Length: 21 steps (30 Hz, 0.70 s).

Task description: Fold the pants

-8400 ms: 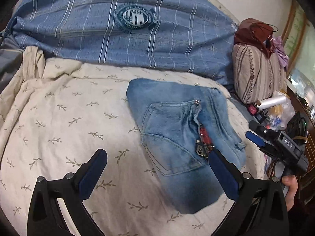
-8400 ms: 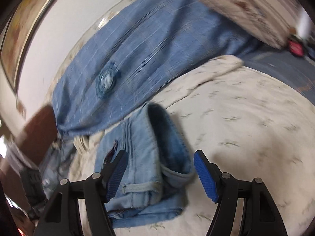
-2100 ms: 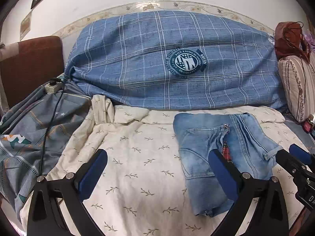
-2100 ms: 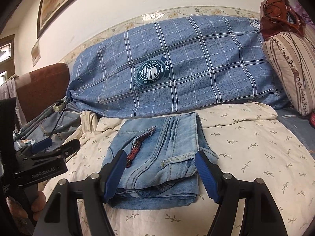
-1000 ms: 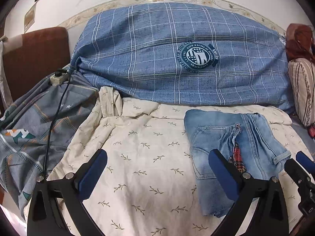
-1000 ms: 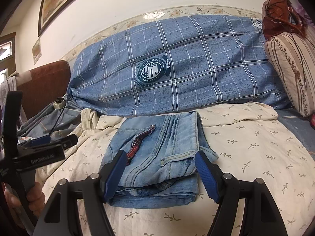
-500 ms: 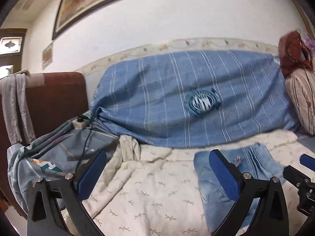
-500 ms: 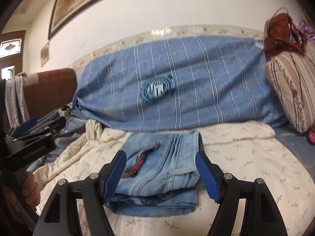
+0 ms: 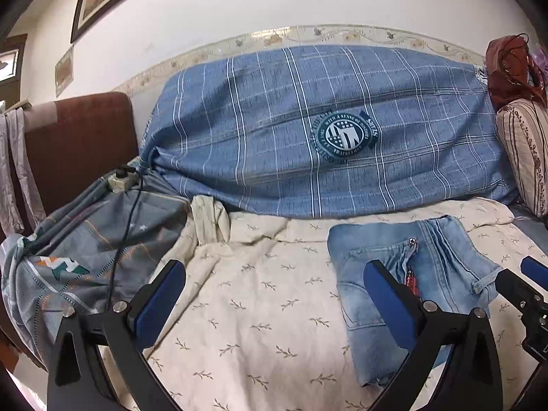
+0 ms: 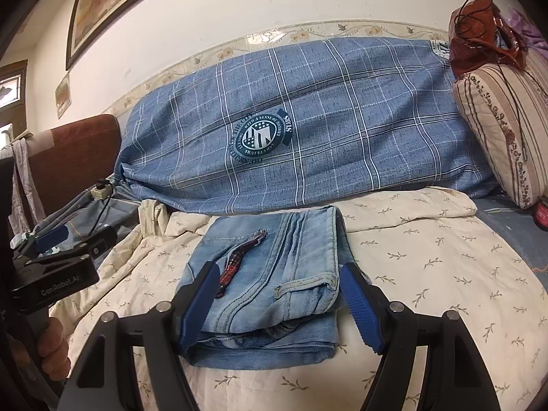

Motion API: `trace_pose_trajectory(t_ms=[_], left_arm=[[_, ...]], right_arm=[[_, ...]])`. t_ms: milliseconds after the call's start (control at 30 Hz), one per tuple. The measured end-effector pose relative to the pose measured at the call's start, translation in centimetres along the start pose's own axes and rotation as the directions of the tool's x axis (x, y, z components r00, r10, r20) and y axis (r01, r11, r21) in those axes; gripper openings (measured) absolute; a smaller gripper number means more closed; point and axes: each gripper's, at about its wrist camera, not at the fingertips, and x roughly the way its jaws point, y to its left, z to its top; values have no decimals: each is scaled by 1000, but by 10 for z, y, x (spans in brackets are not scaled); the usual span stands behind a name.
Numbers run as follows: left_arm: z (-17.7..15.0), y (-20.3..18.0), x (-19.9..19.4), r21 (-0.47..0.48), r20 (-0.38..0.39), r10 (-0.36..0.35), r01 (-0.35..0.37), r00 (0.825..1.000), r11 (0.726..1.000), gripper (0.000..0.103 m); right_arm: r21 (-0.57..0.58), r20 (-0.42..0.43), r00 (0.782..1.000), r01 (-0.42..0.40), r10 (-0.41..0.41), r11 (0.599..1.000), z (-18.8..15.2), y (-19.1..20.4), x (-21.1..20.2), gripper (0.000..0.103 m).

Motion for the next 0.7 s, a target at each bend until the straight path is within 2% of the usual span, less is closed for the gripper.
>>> trace_pose_trajectory(t_ms=[200, 400, 700], left_arm=[[-1, 1, 8, -15, -51, -45, 45, 998, 999, 103], [-1, -2, 9, -3, -60, -59, 59, 996, 998, 103], [-2, 2, 17, -38, -106, -83, 80, 991, 996, 103]], right_arm=[[-8, -17, 1000, 1, -1, 1000, -1, 1, 3, 75], [-8, -27, 1000, 2, -3, 1000, -1, 0, 5, 75], [-11, -34, 999, 3, -4, 1000, -2, 0, 6, 75]])
